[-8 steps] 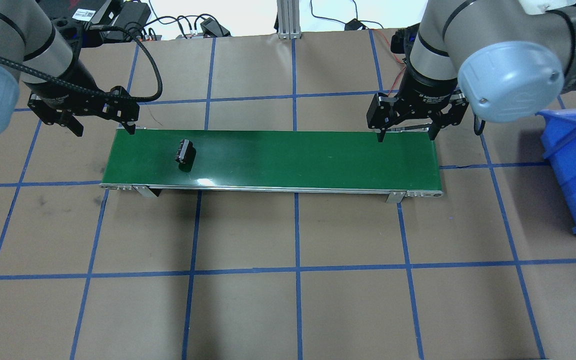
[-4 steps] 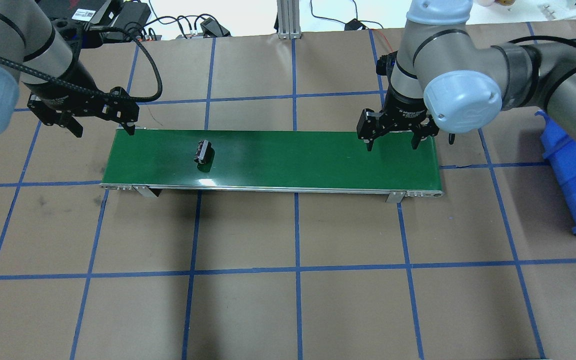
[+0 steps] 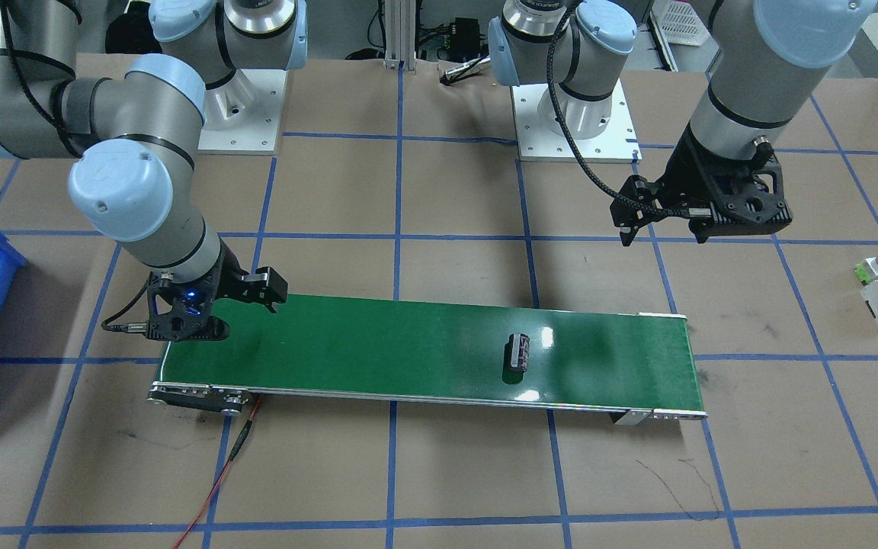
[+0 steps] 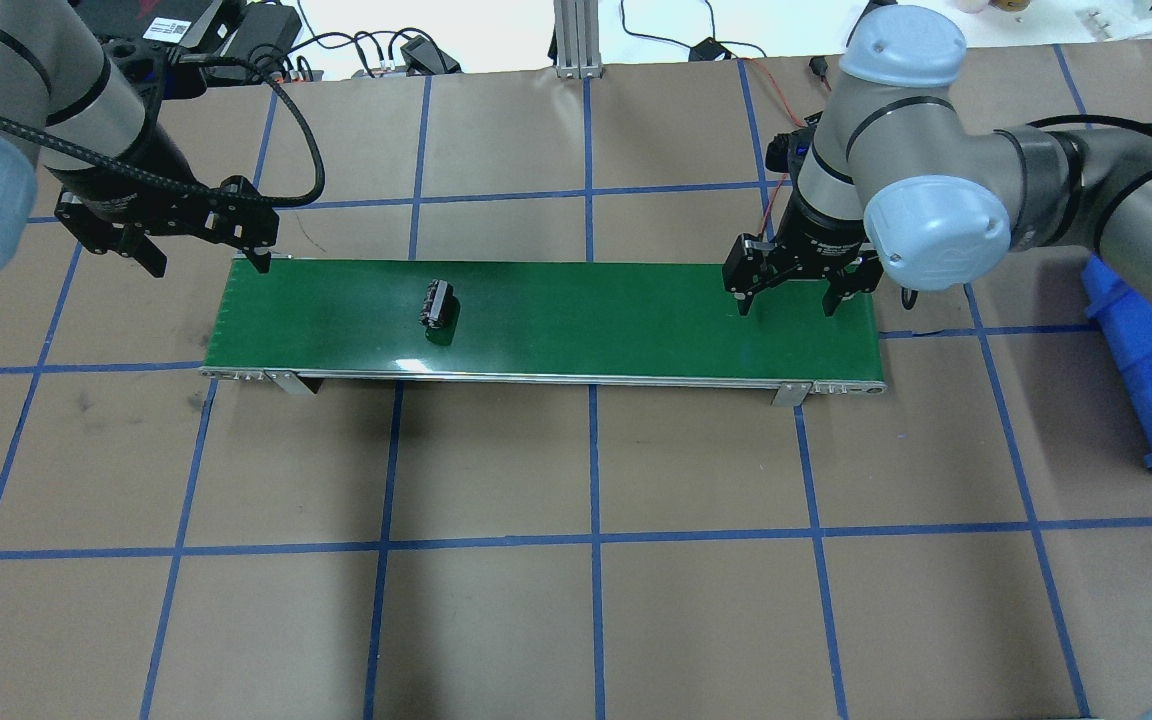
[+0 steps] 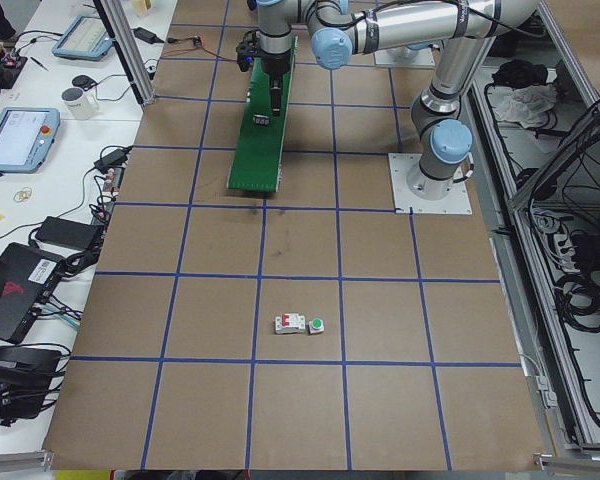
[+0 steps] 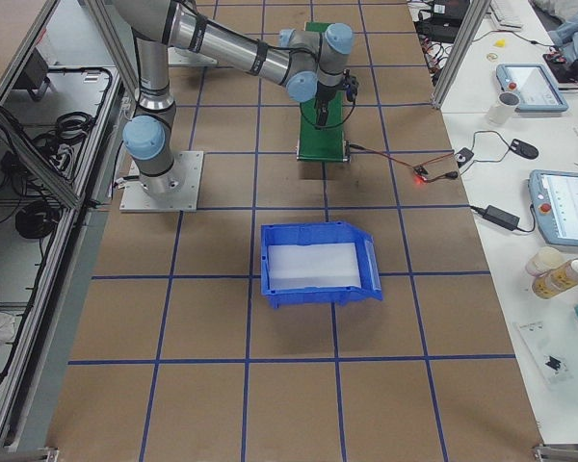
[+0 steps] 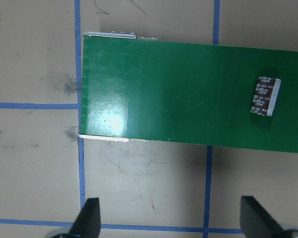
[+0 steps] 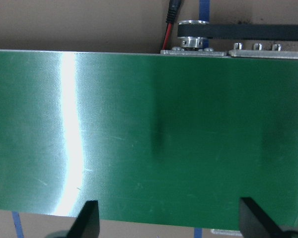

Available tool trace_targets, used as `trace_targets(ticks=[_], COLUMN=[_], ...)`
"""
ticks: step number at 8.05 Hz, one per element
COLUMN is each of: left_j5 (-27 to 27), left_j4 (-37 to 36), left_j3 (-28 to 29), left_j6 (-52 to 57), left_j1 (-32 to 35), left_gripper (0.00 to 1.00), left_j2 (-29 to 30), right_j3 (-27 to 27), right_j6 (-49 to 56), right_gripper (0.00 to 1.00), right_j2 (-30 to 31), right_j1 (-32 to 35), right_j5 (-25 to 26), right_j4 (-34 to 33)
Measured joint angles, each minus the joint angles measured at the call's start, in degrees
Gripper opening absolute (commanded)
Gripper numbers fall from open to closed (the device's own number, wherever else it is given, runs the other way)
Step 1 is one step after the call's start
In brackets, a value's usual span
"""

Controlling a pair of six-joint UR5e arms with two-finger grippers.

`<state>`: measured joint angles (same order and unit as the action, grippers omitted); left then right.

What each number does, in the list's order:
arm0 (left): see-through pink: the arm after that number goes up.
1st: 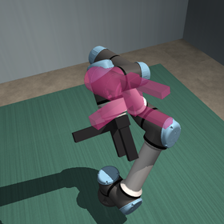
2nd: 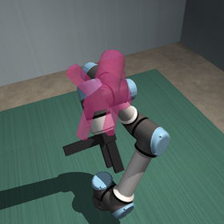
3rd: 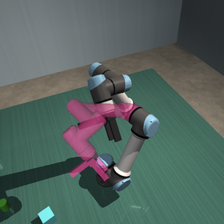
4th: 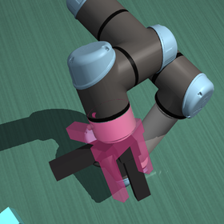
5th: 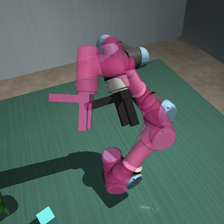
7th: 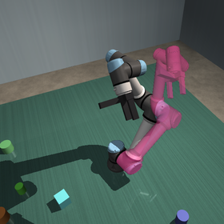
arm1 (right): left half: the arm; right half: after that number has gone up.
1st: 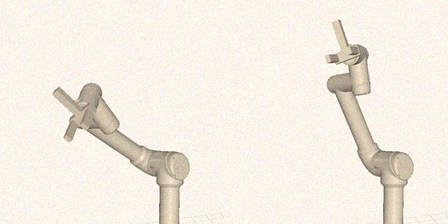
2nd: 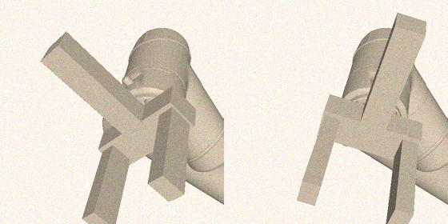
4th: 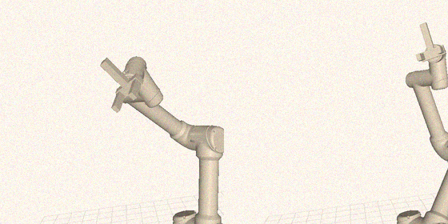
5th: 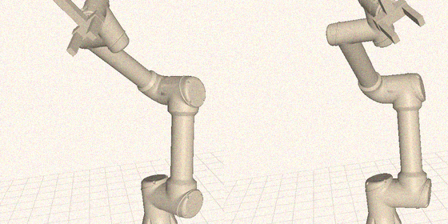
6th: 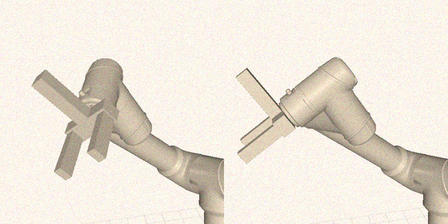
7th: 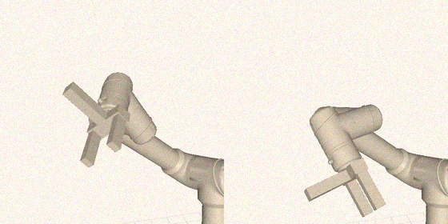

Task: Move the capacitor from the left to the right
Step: 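Lower the right gripper over the belt while the capacitor rides toward it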

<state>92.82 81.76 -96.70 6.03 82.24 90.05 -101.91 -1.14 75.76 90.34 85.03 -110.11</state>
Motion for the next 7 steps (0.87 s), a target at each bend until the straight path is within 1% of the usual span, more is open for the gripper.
trace_targets(ticks=[1,2,7], left_j5=[-0.1,-0.1,-0.4], left_j4=[0.0,0.1,0.1], left_j3=[0.0,-0.1,-0.2], left_j6=[0.0,0.0,0.0], left_j1=[0.0,0.1,0.1], left_gripper=[1.0,1.0,1.0], left_j2=[0.0,0.0,-0.1], right_j3=[-1.0,-1.5,-1.0], right_j6=[1.2,1.8,1.6], right_gripper=[1.0,1.0,1.0], right_j2=[0.1,0.1,0.5], right_j1=[-1.5,-2.2,-2.7], right_j5=[-2.3,-3.5,-5.0], right_j4=[-0.4,-0.7,-1.0])
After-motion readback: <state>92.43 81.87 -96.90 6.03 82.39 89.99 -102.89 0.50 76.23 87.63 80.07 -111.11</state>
